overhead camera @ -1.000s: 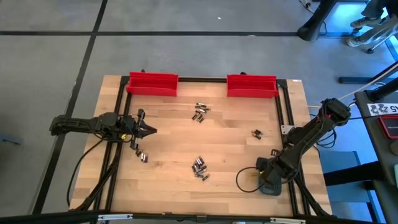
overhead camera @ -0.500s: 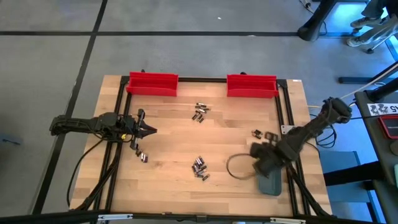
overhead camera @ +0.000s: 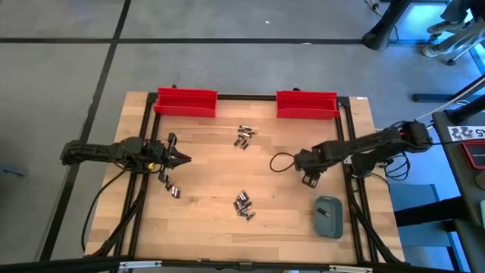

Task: Sort batteries
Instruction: Put the large black battery into the blue bin

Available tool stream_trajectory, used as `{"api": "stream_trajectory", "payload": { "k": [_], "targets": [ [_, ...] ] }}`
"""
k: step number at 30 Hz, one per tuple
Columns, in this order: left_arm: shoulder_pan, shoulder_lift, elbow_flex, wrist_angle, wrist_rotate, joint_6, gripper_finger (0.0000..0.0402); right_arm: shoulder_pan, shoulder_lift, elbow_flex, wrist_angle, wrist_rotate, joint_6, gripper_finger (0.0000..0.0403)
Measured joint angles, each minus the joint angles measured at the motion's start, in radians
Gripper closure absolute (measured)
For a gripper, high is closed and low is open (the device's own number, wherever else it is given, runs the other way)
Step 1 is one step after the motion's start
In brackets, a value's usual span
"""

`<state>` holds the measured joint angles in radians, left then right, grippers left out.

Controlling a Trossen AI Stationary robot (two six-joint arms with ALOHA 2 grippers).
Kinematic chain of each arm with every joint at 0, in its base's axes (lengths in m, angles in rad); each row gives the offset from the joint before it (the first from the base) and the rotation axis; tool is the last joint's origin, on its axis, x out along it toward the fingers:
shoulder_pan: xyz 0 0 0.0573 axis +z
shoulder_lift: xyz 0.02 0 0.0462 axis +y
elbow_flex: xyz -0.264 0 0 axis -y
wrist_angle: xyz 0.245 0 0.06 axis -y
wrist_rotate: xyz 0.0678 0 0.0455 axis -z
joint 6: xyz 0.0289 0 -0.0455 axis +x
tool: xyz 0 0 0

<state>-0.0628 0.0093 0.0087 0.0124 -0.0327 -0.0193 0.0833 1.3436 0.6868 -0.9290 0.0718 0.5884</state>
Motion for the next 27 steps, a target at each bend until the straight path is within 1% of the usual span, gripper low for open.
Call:
{"api": "stream_trajectory", "payload": {
  "k": [3, 5, 7, 11, 13, 15, 19, 23, 27],
  "targets": [
    [0.0, 0.0, 0.0, 0.0, 0.0, 0.0, 0.0382, -0.031, 0.0, -0.022, 0.011, -0.003, -0.017, 0.0196],
    [0.0, 0.0, 0.0, 0.0, 0.0, 0.0, 0.0382, -0.047, 0.0, -0.039, 0.028, -0.013, -0.024, 0.0195],
    [0.0, 0.0, 0.0, 0.0, 0.0, 0.0, 0.0382, -0.059, 0.0, -0.061, 0.061, -0.03, -0.043, 0.0203],
    [0.0, 0.0, 0.0, 0.0, 0.0, 0.0, 0.0382, -0.058, -0.002, -0.1, 0.134, -0.045, -0.048, 0.0236],
    [0.0, 0.0, 0.0, 0.0, 0.0, 0.0, 0.0382, -0.058, -0.003, -0.11, 0.156, -0.069, -0.05, 0.0255],
    [0.0, 0.0, 0.0, 0.0, 0.0, -0.003, 0.0382, -0.059, -0.003, -0.111, 0.166, -0.092, -0.057, 0.0274],
    [0.0, 0.0, 0.0, 0.0, 0.0, -0.005, 0.0382, -0.058, -0.003, -0.112, 0.177, -0.103, -0.076, 0.0314],
    [0.0, 0.0, 0.0, 0.0, 0.0, -0.007, 0.0382, -0.058, -0.002, -0.112, 0.183, -0.106, -0.099, 0.0363],
    [0.0, 0.0, 0.0, 0.0, 0.0, -0.007, 0.0382, -0.057, -0.001, -0.112, 0.186, -0.099, -0.123, 0.0366]
  ]
}}
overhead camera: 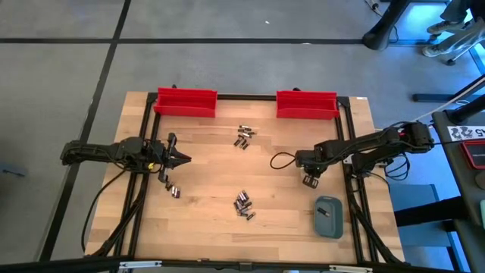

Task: Sort batteries
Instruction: Put the large black battery into the blue bin

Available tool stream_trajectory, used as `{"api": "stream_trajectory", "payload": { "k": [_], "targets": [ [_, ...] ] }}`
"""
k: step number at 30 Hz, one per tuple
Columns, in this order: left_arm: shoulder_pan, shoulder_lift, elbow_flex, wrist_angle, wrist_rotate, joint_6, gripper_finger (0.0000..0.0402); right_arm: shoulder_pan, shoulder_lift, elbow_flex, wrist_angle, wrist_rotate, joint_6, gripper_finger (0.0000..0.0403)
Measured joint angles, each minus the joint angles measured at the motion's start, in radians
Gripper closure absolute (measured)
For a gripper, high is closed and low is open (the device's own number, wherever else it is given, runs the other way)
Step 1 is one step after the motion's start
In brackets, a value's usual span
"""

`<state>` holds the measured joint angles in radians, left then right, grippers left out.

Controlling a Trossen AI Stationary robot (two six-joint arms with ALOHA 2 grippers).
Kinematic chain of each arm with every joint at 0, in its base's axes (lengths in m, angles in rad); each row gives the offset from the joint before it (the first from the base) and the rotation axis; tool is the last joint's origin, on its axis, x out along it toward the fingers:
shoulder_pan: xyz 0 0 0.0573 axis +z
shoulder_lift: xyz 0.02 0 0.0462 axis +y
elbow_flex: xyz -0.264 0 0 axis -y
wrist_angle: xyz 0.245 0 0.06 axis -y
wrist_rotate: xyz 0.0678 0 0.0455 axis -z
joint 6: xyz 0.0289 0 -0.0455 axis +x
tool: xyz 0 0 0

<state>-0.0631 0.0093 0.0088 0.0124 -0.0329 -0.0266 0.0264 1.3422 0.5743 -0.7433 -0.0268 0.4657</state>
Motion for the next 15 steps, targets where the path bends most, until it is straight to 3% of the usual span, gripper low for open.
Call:
{"api": "stream_trajectory", "payload": {
  "k": [4, 8, 15],
  "targets": [
    [0.0, 0.0, 0.0, 0.0, 0.0, -0.018, 0.0382, 0.0, 0.004, 0.031, -0.024, 0.01, -0.058, 0.0366],
    [0.0, 0.0, 0.0, 0.0, 0.0, -0.083, 0.0382, 0.011, -0.014, 0.146, -0.061, 0.016, -0.12, 0.0366],
    [0.0, 0.001, 0.0, 0.0, 0.0, -0.189, 0.0382, 0.221, -0.048, 0.406, -0.219, 0.043, -0.157, 0.0366]
  ]
}}
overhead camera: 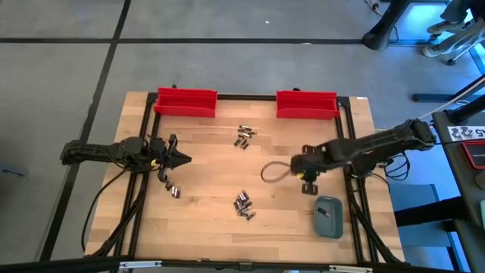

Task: Sort batteries
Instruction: Put the large black battery into the blue bin

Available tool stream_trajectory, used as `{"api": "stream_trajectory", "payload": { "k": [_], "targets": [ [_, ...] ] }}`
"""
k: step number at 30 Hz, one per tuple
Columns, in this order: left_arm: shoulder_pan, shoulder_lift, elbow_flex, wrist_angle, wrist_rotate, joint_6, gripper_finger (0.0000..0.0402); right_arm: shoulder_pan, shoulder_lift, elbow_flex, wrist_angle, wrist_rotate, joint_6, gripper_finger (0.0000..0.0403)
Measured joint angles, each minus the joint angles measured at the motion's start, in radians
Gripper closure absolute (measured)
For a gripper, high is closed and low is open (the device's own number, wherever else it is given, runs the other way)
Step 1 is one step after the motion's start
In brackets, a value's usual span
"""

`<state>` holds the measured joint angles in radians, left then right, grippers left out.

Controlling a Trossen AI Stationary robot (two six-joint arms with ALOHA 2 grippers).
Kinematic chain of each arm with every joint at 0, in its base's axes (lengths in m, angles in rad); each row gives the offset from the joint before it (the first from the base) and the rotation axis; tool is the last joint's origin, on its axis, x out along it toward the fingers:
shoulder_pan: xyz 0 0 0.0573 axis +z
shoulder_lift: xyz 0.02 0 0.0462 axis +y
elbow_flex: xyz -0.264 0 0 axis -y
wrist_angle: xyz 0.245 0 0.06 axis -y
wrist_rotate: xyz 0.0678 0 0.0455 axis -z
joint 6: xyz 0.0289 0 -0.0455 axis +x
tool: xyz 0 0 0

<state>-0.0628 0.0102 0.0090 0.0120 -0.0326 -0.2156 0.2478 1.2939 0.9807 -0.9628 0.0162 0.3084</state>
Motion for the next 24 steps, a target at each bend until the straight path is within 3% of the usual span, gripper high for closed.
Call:
{"api": "stream_trajectory", "payload": {
  "k": [4, 12, 18, 24],
  "targets": [
    [0.0, 0.003, 0.0, 0.0, 0.0, -0.044, 0.0382, 0.175, -0.001, 0.105, -0.105, 0.024, 0.108, 0.0366],
    [0.0, 0.003, 0.0, 0.0, 0.0, -0.038, 0.0382, 0.486, 0.0, 0.13, -0.178, -0.107, 0.509, 0.0366],
    [0.0, 0.003, 0.0, 0.0, 0.0, -0.036, 0.0382, 0.644, -0.001, 0.106, -0.132, -0.119, 0.785, 0.0366],
    [0.0, 0.003, 0.0, 0.0, 0.0, -0.036, 0.0382, 0.734, 0.0, 0.025, -0.04, -0.113, 0.941, 0.0366]
  ]
}}
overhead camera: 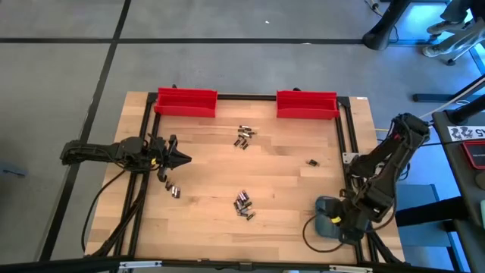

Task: Sort batteries
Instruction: Put the large black battery into the blue bin

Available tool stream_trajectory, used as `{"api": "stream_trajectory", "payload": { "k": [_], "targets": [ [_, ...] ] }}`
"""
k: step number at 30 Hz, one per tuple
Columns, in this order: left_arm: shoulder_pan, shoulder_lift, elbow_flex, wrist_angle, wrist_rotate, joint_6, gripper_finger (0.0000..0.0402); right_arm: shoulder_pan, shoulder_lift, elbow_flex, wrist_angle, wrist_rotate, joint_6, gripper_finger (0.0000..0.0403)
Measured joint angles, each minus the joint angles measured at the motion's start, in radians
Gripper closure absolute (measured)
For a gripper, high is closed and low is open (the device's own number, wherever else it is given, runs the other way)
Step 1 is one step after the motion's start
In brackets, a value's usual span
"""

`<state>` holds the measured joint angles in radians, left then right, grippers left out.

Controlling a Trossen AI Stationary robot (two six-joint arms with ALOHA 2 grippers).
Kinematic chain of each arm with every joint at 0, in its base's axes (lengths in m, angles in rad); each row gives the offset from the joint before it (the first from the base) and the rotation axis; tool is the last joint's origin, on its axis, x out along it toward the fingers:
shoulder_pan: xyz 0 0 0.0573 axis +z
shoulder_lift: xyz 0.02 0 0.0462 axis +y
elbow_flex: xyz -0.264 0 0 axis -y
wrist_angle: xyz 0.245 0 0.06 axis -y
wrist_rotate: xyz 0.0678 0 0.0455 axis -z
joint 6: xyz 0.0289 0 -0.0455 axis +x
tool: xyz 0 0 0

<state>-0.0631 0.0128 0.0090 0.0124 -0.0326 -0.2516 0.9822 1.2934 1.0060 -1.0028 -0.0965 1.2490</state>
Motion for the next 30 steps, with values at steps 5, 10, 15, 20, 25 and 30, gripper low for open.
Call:
{"api": "stream_trajectory", "payload": {
  "k": [5, 10, 15, 20, 25, 30],
  "targets": [
    [0.0, 0.0, 0.0, 0.0, 0.0, -0.002, 0.0382, -0.001, 0.0, -0.075, 0.091, -0.003, 0.032, 0.0366],
    [0.0, 0.0, 0.0, 0.0, 0.0, -0.002, 0.0382, -0.016, 0.0, -0.136, 0.135, 0.01, 0.032, 0.0366],
    [0.0, 0.0, 0.0, 0.0, 0.0, -0.003, 0.0382, -0.071, 0.0, -0.215, 0.212, -0.024, -0.012, 0.0366],
    [0.0, 0.0, 0.0, 0.0, 0.0, -0.003, 0.0382, -0.121, 0.0, -0.257, 0.249, -0.047, -0.05, 0.0341],
    [0.0, 0.0, 0.0, 0.0, 0.0, -0.003, 0.0382, -0.157, 0.0, -0.258, 0.218, -0.094, -0.051, 0.0295],
    [0.0, 0.0, 0.0, 0.0, 0.0, -0.003, 0.0382, -0.193, 0.0, -0.234, 0.178, -0.156, -0.056, 0.026]
  ]
}}
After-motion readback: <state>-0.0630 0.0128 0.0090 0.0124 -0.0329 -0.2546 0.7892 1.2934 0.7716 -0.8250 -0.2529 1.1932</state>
